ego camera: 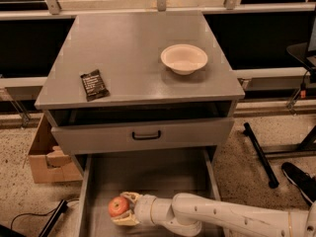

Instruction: Place apple into middle drawer

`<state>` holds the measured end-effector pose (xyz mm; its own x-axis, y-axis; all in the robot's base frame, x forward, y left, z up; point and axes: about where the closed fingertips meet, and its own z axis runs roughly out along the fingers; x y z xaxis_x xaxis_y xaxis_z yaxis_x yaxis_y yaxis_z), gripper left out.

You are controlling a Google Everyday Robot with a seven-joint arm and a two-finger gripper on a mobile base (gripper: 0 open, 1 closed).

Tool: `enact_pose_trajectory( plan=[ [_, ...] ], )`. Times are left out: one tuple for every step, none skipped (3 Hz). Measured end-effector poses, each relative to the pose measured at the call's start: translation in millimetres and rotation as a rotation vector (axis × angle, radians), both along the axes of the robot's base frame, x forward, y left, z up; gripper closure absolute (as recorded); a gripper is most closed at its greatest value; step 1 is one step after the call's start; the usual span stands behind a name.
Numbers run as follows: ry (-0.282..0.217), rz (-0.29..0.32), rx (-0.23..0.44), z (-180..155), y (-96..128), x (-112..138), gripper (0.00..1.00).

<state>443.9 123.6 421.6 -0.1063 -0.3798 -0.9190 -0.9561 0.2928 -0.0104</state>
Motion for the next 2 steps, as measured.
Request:
enact_pose_trajectory(
  plan=[
    [0.0,0.002,0.001,0.1,1.1,-0.4,0.05],
    [-0.001,0.006,0.004,1.0,2.3,-1.1,0.0]
  ],
)
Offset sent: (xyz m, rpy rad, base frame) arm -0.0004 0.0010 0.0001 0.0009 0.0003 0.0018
